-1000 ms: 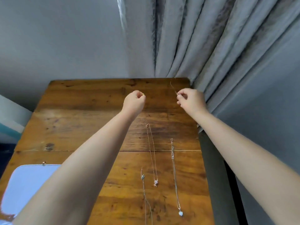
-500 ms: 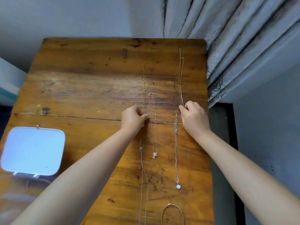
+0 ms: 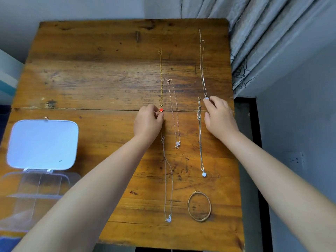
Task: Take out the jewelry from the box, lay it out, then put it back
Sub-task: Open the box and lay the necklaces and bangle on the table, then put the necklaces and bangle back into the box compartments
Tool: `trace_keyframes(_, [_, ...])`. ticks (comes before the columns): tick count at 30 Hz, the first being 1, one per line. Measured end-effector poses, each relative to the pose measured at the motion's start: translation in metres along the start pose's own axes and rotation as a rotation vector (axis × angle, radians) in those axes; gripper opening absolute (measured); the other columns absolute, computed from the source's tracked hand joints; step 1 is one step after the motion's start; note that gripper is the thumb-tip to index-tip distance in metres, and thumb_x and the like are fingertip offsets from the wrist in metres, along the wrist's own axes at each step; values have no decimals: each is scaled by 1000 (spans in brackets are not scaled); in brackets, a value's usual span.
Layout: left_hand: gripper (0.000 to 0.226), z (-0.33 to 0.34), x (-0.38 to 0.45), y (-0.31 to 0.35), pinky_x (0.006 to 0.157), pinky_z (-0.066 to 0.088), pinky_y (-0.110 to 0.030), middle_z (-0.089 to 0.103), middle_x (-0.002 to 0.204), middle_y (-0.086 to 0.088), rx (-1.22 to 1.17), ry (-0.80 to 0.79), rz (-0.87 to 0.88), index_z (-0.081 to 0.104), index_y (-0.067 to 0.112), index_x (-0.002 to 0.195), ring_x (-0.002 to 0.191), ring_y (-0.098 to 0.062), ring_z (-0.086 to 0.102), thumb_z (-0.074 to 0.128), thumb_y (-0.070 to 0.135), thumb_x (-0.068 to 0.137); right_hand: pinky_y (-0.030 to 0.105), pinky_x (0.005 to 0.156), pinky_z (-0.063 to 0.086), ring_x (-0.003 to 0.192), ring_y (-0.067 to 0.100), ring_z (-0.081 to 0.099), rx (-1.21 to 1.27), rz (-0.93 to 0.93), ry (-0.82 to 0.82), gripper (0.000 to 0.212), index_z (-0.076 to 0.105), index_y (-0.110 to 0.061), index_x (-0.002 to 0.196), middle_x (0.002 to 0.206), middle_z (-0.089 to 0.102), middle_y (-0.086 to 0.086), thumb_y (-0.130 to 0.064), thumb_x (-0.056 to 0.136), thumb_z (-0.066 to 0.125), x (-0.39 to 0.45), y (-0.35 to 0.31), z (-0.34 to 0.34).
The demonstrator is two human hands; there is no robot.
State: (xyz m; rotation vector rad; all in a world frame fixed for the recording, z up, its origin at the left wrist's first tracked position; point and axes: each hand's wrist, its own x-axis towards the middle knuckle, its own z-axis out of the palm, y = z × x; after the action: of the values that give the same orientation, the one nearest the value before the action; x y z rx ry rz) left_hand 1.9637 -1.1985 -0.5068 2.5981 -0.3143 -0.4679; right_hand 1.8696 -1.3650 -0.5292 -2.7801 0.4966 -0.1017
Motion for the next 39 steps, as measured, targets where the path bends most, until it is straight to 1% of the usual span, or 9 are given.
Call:
trace_keyframes(3, [32,-1,-28,-25,96,42,-37,57,126,-18,55,37,137,58,-2,119,120,-32,50,52,15,93,45,115,23,138,37,27,91,149,-123,44,37,3,135,147,34,23,-3,92,45,-34,-3,-3])
trace_keyframes(7, [47,1,-76,-67,115,26,-47,36,149,-21,231,-35,276,45,-3,135,142,-37,26,52,19,94,40,119,6,145,29,11,46,246,-165,47,27,-1,140,154,19,17,-13,96,39,-97,-15,-2])
trace_keyframes(14, [87,3,-132,-123,121,-1,-38,-1,160,-10,441,-299,331,5,6,150,148,-23,-4,-5,56,79,41,118,-3,146,26,-2,-49,390,-259,64,10,-7,145,158,4,12,-32,86,12,-177,-48,14])
trace_keyframes(20, [65,4,-132,-124,121,-6,-37,-12,160,-8,517,-306,339,-5,9,150,148,-20,-13,20,42,100,40,119,-5,145,22,-7,-19,394,-298,52,7,-10,146,158,-2,8,-28,98,18,-178,-44,12])
trace_keyframes(23, [67,-2,-135,-121,121,5,-41,1,160,-13,498,-311,360,11,8,150,149,-25,0,33,44,98,46,119,8,145,27,10,101,381,-255,50,24,-6,142,156,17,14,-22,97,38,-181,-47,1])
trace_keyframes(25, [61,-4,-147,-117,107,38,-45,41,145,-24,484,-181,541,49,7,135,134,-37,41,53,46,88,55,103,41,125,36,46,62,213,-105,43,56,0,120,129,55,25,-26,87,51,-197,-56,-4])
trace_keyframes(27, [54,1,-167,-116,71,57,-37,71,106,-23,477,-146,685,69,8,107,91,-37,70,62,47,70,48,78,53,96,28,57,-18,48,-9,35,69,-3,89,91,70,19,-31,74,56,-223,-67,-1])
trace_keyframes(31, [52,21,-208,-109,41,49,-20,71,71,-10,388,-281,754,70,9,89,54,-26,65,88,33,47,37,66,53,80,20,59,-29,6,-102,23,71,-6,75,71,69,8,-9,56,84,-258,-83,14])
trace_keyframes(39, [45,20,-203,-89,28,33,-12,59,48,-2,562,-286,743,64,13,48,40,-18,59,90,14,11,32,57,52,56,27,61,-192,-57,-208,30,61,-5,58,60,62,8,11,42,80,-243,-79,9])
